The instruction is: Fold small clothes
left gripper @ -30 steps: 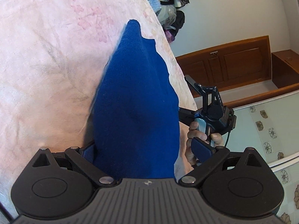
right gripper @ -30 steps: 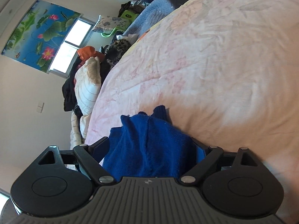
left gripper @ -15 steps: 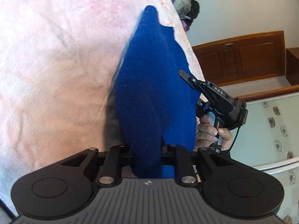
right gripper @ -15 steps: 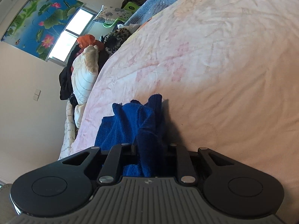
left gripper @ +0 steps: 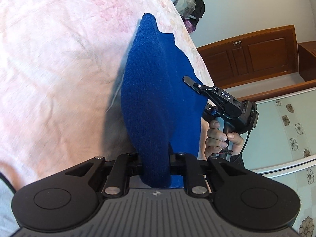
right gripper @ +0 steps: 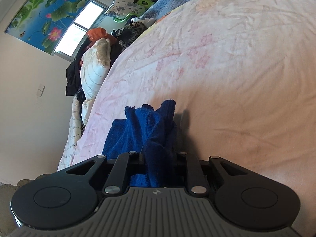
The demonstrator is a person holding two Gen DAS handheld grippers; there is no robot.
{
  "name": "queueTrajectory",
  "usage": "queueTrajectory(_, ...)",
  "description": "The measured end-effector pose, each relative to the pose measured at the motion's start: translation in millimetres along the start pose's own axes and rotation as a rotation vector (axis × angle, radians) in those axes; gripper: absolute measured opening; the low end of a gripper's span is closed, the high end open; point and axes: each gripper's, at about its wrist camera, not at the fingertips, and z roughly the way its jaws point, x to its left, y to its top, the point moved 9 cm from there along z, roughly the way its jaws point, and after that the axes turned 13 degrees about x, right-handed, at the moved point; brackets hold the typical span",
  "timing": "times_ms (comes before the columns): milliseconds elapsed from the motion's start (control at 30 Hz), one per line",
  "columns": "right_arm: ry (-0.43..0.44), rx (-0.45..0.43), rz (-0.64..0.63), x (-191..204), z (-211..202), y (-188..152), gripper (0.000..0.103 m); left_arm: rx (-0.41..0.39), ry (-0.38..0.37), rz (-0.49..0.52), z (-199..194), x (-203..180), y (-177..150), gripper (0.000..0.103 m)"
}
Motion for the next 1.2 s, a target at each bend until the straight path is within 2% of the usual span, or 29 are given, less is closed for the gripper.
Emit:
queueTrajectory(367, 0.019, 0.022, 0.020, 8, -3, -49, 0.021, 0.038, 0.024, -0.016, 1, 6, -2, 0.016)
queueTrajectory(567, 0.009, 0.049, 0.012, 15, -7, -74, 0.021, 0.053, 0.037, -0.015, -5, 8, -15, 0.016)
queueTrajectory(633, 0.006, 0.054, 0.013, 18, -7, -82, 0.021, 0.055, 0.046, -0.011, -1, 8, -5, 0.016)
queueTrajectory(900, -0.003, 0.058, 0.016, 26, -9, -107, 0.021, 0.047, 0.097, 0.044, 2, 10, 0, 0.016)
queueTrajectory(1200, -0.013, 0.067, 0.018, 34, -8, -124, 0.021, 0.050, 0.100, 0.050, 9, 10, 8, 0.017)
